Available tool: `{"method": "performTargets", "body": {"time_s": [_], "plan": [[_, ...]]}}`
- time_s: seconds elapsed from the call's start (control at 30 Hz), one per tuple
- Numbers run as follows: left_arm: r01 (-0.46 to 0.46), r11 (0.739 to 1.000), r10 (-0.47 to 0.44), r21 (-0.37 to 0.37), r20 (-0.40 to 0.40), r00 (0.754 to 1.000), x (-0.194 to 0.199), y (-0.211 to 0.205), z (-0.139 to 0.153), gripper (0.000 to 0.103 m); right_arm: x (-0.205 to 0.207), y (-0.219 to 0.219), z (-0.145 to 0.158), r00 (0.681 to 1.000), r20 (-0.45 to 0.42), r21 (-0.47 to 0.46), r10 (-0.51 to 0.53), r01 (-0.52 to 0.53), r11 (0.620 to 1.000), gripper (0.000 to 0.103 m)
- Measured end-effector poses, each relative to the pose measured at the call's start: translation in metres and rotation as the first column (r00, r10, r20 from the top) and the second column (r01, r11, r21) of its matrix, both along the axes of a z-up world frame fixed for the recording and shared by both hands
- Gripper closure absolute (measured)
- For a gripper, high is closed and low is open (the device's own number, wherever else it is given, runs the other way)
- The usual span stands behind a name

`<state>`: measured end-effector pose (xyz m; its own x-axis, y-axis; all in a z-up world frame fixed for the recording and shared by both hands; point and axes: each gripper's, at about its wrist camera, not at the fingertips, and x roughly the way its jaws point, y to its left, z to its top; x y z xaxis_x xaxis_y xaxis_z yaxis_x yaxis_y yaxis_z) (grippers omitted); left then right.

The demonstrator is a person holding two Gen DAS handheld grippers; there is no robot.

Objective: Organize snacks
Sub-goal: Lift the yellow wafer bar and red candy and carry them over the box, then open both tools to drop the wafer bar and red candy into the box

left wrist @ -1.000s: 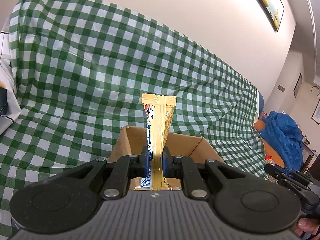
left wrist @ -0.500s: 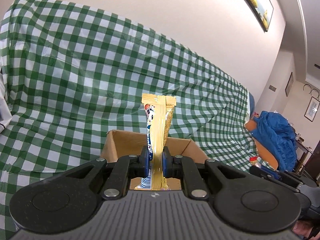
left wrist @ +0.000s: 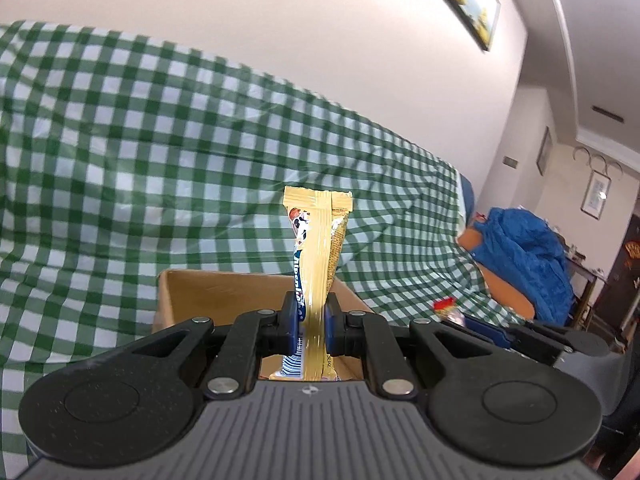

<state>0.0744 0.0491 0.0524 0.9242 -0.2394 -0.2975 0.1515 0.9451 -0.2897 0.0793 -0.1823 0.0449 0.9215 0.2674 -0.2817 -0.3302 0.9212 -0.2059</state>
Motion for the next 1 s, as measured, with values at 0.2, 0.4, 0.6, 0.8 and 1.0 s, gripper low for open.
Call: {"method": "performTargets", "body": {"time_s": [0.2, 0.4, 0.6, 0.8, 1.0], "plan": [[0.038, 0.999, -0.038, 0.026, 0.017, 0.999, 0.000, -0.012, -0.001, 0.090, -0.002, 0.004, 0.000, 1.000, 0.015, -0.013, 0.011, -0.010, 1.000, 0.085], [0.060, 0.998, -0.060, 0.034, 0.023, 0.998, 0.001, -0.018, -0.002, 0.090, -0.002, 0.009, 0.000, 0.999, 0.030, -0.032, 0.020, -0.019, 0.999, 0.085], [0.067, 0.997, -0.068, 0.032, 0.029, 0.997, 0.000, -0.020, -0.002, 0.090, -0.003, 0.013, -0.001, 0.999, 0.039, -0.044, 0.029, -0.028, 0.999, 0.085], [0.069, 0.997, -0.070, 0.034, 0.027, 0.997, 0.000, -0.020, -0.003, 0.090, -0.003, 0.014, -0.001, 0.999, 0.040, -0.045, 0.028, -0.027, 0.999, 0.085], [0.079, 0.996, -0.080, 0.038, 0.021, 0.997, 0.001, -0.022, -0.003, 0.090, -0.003, 0.015, -0.001, 0.999, 0.041, -0.048, 0.027, -0.025, 0.999, 0.085]]}}
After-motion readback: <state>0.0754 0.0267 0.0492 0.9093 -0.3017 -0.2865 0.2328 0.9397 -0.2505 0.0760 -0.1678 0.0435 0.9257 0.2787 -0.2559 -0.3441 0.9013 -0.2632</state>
